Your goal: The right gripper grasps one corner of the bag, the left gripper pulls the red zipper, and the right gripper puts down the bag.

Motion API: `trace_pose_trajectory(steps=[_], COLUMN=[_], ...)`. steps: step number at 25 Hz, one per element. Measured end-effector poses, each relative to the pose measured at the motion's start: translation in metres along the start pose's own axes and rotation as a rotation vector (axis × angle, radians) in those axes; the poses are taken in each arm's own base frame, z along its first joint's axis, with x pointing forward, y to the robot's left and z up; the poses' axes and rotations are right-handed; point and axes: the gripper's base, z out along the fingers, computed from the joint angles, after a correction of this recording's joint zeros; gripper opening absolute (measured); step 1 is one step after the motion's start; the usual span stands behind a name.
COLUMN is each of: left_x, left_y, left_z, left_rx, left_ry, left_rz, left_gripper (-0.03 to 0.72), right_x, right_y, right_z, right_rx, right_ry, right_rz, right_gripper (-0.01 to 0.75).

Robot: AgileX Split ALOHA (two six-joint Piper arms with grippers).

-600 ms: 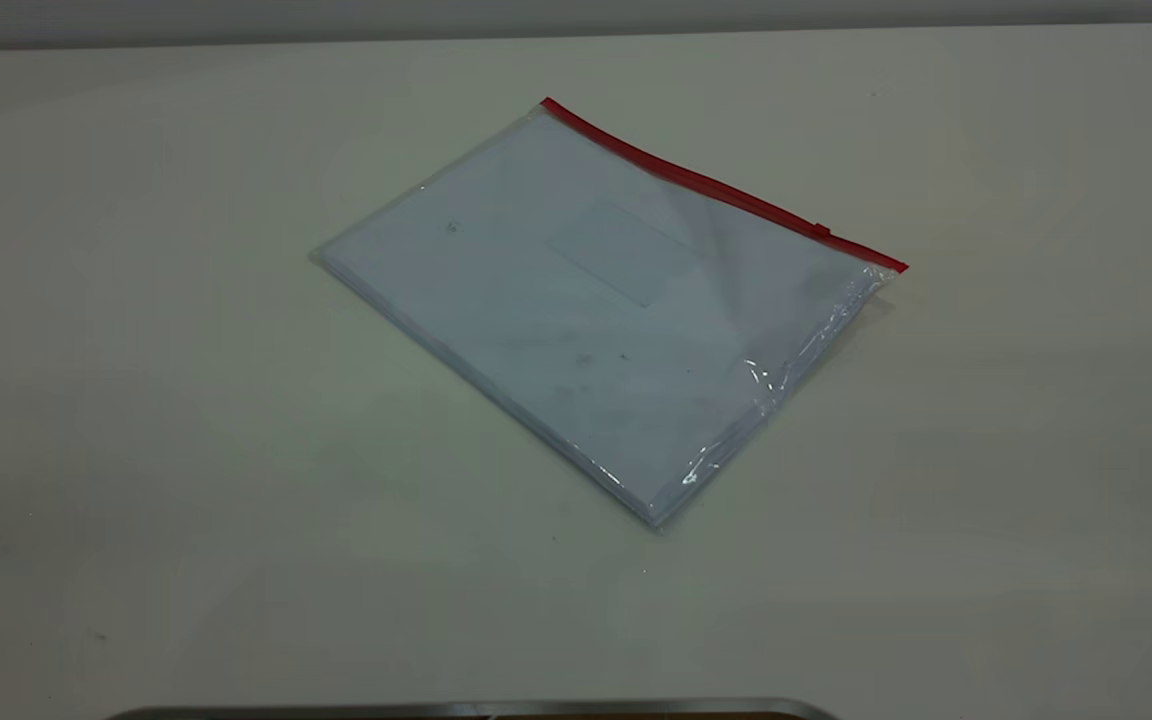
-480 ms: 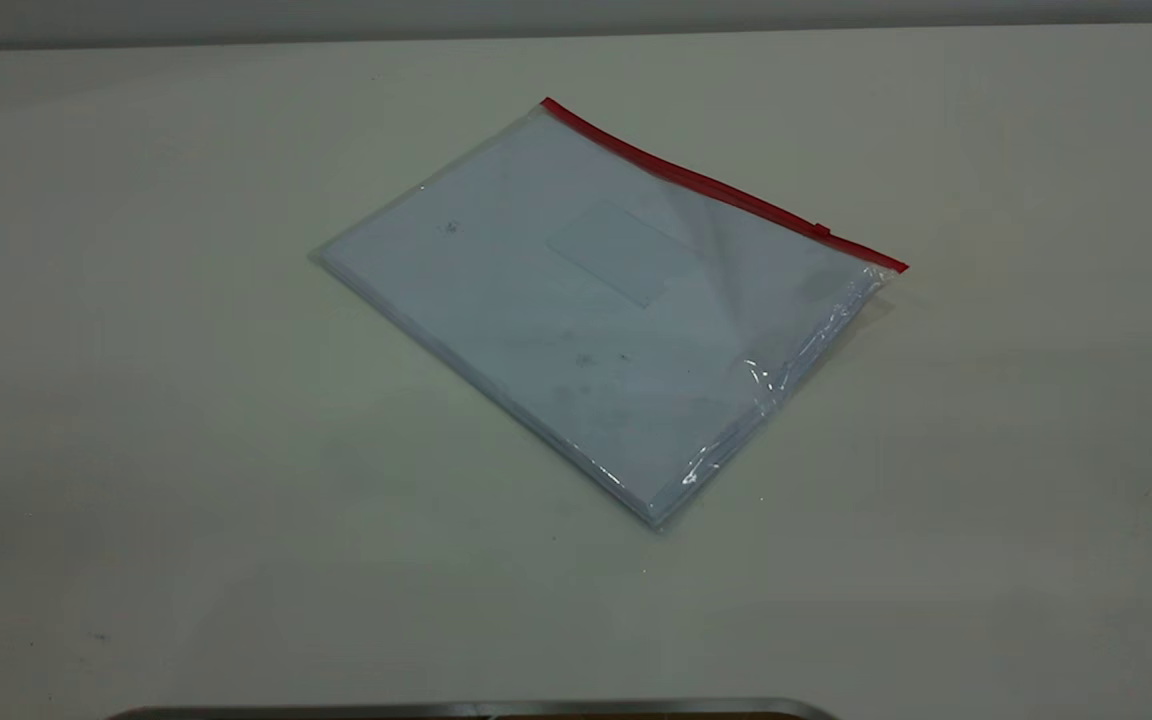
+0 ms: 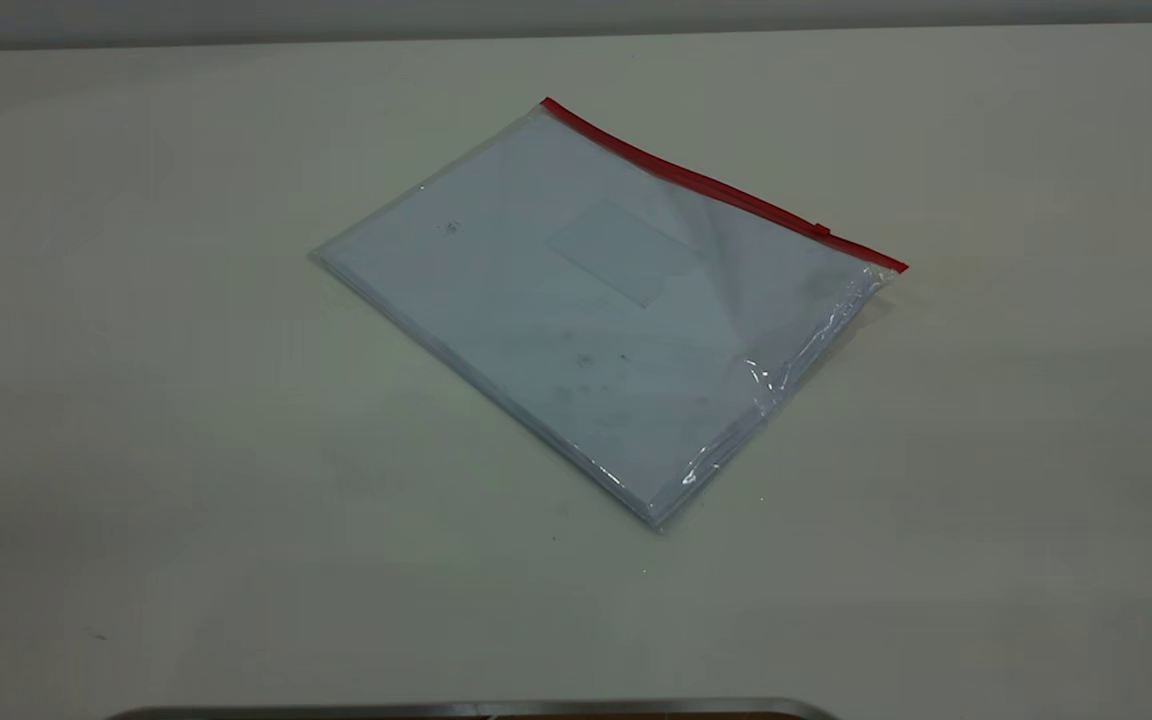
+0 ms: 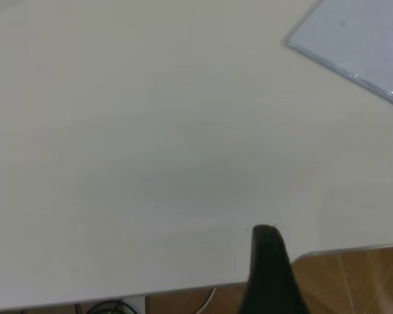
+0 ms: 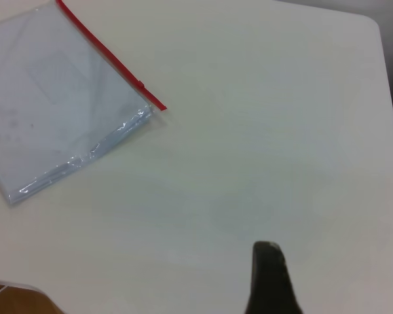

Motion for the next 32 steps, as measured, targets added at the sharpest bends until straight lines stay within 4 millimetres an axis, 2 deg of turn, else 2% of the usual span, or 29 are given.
trace_pose_trajectory(steps=[22,24,26,29,32], left_x=[-0.002,-0.013,-0.033,-0.071,-0.11], left_y=[0.0,0.001,0.001,0.003,0.005], left_z=[0.001,0.001,0.004,0.015,0.036], left_rx=[0.0,0.0,-0.001,-0.002,-0.002], left_ry=[0.011,0.006,0.008,0.037,0.134], left_rz=[-0.024,-0.048,-0.065,-0.07,-0.073], left_gripper=[0.581,0.581,0.581,0.581,0.581], right_x=[0.0,0.0,0.0,0.0,-0.001], right_y=[0.0,0.0,0.0,0.0,-0.001], right_z=[0.0,0.0,0.0,0.0,0.001], right_rx=[0.0,0.0,0.0,0.0,0.005], right_ry=[0.0,0.0,0.0,0.0,0.007], right_rz=[0.0,0.0,0.0,0.015,0.062], right_gripper=[0.534,0.534,0.534,0.533,0.523])
